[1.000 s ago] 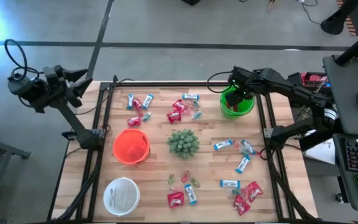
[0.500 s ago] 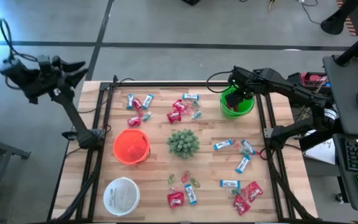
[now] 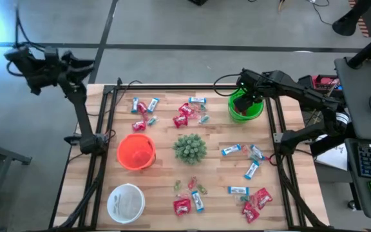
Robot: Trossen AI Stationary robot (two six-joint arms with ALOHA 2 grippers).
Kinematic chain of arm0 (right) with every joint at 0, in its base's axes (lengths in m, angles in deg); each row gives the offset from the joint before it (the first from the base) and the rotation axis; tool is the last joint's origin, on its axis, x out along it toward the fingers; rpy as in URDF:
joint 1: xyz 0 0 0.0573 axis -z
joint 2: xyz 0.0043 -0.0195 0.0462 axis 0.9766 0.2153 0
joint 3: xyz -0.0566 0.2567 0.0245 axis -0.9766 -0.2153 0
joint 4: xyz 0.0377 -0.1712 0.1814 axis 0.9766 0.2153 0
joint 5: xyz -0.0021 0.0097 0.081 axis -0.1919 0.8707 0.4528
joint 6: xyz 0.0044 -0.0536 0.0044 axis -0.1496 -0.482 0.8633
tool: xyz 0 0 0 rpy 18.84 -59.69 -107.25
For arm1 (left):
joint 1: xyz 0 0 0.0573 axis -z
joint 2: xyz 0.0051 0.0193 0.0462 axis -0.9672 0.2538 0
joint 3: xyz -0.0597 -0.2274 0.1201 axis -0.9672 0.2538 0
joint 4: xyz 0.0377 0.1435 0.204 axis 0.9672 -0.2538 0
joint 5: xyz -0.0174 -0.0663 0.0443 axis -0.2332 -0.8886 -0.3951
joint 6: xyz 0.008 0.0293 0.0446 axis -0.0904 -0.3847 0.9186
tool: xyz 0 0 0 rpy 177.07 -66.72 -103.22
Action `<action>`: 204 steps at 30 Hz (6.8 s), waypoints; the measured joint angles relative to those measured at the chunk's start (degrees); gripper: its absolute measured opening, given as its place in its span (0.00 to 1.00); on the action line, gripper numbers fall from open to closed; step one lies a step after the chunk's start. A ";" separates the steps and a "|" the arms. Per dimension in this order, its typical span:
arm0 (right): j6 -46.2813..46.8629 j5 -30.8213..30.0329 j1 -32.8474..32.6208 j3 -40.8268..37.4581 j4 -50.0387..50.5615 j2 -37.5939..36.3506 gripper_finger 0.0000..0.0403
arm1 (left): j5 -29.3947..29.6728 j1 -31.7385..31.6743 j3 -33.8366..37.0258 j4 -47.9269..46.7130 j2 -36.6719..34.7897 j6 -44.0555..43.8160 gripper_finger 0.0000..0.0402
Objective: Sort candy
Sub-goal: Put the blue gummy into the orange bucket
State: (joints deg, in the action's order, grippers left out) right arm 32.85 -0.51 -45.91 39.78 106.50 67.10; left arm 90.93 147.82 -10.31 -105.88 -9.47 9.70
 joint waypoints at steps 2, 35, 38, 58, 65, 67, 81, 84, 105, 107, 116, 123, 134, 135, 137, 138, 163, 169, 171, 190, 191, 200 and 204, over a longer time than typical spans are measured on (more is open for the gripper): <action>0.00 0.34 0.00 0.00 0.60 0.00 0.41 | -0.42 1.83 1.30 -0.29 0.39 2.36 0.50; -14.90 9.22 0.04 -0.02 1.87 0.00 0.42 | -7.82 -20.57 -22.83 13.34 39.67 -6.60 0.48; -15.68 9.43 0.04 -0.02 1.89 0.00 0.42 | -10.00 -22.55 -27.60 15.97 44.33 -9.18 0.48; -13.46 19.63 -0.02 -0.01 2.08 0.00 0.42 | -40.17 -35.69 -54.96 0.49 65.72 -7.22 0.48; -12.00 20.02 -0.02 0.00 2.13 0.00 0.42 | -43.50 -46.34 -55.02 -14.21 63.56 -13.40 0.48; -12.02 20.05 -0.02 -0.02 2.15 0.00 0.42 | -45.16 -49.07 -54.95 -17.85 63.58 -13.63 0.48; -16.25 19.93 0.00 0.00 2.07 -0.02 0.42 | -39.11 -63.68 -54.94 -53.41 61.30 -25.41 0.48; -16.45 19.46 0.00 0.00 2.02 -0.02 0.42 | -38.84 -66.19 -54.81 -57.16 61.13 -27.49 0.48; -21.71 19.29 0.00 0.00 1.63 -0.02 0.42 | -53.81 -78.47 -31.97 -54.37 56.31 -33.32 0.48; -21.77 18.96 0.00 0.00 1.61 -0.02 0.42 | -53.91 -79.17 -27.41 -49.47 54.92 -31.51 0.48; -22.64 17.44 0.00 0.00 1.63 0.00 0.42 | -62.74 -83.19 -9.13 -35.67 46.23 -32.73 0.48; -22.75 17.42 0.00 0.00 1.63 0.00 0.42 | -67.34 -84.53 2.16 -28.47 41.29 -38.47 0.48; -22.05 17.35 0.00 0.00 1.63 0.00 0.42 | -64.55 -86.53 9.49 -24.46 40.94 -38.95 0.48; -21.42 17.35 0.00 0.00 1.63 0.00 0.42 | -64.27 -86.53 8.93 -25.20 41.38 -38.87 0.48; -20.27 17.35 0.00 0.00 1.64 0.00 0.42 | -63.99 -86.55 7.58 -25.67 42.22 -39.76 0.48; -19.87 17.35 0.00 0.00 1.64 0.00 0.42 | -63.98 -86.55 6.88 -25.81 42.57 -41.16 0.48; -13.85 17.37 0.00 0.00 2.24 0.00 0.42 | -73.36 -90.63 0.64 -31.05 47.39 -28.80 0.48; -14.08 17.39 0.00 0.00 2.23 0.00 0.42 | -72.78 -92.15 8.58 -26.93 43.61 -31.67 0.48; -14.08 17.37 0.00 0.00 2.22 -0.02 0.42 | -74.79 -93.26 12.10 -23.83 42.58 -32.31 0.48; -15.31 17.37 0.00 0.00 1.87 0.00 0.42 | -96.78 -107.77 22.90 -10.30 50.17 -26.29 0.43; -15.47 17.37 0.00 0.00 1.87 0.00 0.42 | -98.68 -108.31 22.53 -10.24 51.17 -26.08 0.43; -15.04 17.40 0.00 0.00 3.71 0.00 0.42 | -103.41 -110.04 18.04 -14.02 60.17 -20.73 0.52; -15.06 17.37 0.00 0.00 4.54 0.00 0.42 | -102.89 -109.98 17.17 -15.29 62.97 -16.49 0.54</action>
State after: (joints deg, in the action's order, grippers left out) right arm 17.79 16.86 -45.91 39.78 111.04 67.10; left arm -11.96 37.84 6.86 -121.17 53.50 -6.79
